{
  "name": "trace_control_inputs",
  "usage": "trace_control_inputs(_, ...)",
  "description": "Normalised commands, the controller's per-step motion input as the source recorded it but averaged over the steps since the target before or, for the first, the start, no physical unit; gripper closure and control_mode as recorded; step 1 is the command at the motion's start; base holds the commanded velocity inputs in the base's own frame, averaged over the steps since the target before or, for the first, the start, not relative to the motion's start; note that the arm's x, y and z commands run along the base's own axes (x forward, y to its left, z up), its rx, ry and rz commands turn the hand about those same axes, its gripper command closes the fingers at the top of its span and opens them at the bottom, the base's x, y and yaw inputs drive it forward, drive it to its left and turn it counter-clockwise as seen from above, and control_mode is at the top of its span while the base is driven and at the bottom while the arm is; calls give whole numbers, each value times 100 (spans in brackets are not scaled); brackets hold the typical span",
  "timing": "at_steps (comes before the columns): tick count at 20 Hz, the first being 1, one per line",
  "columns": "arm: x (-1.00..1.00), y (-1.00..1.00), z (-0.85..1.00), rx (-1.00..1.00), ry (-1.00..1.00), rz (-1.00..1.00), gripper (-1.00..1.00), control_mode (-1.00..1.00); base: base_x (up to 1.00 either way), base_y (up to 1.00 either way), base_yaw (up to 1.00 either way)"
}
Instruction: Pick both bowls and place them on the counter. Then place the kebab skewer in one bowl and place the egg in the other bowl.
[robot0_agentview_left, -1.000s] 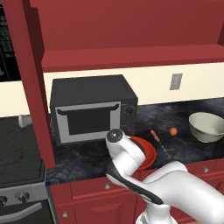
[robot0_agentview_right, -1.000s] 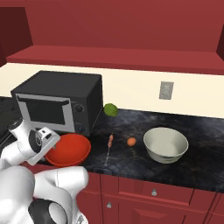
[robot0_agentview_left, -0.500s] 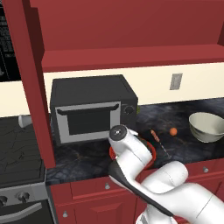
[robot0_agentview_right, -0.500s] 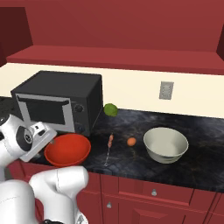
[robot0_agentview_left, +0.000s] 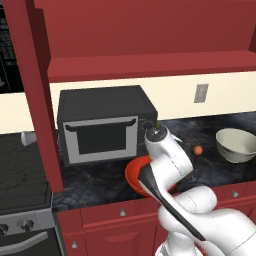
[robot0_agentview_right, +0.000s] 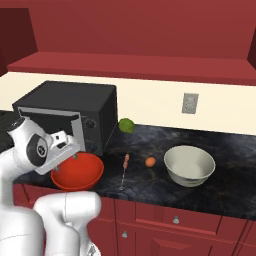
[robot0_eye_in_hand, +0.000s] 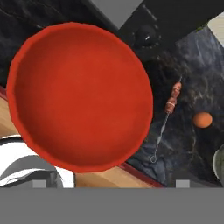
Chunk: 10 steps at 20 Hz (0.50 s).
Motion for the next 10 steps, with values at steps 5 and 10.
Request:
trace_control_inputs(5,0,-92,30,19,1,-24,-100,-100,0,0,0)
trace_control_inputs(10,0,-100,4,26,2,-19,-100,-100,0,0,0)
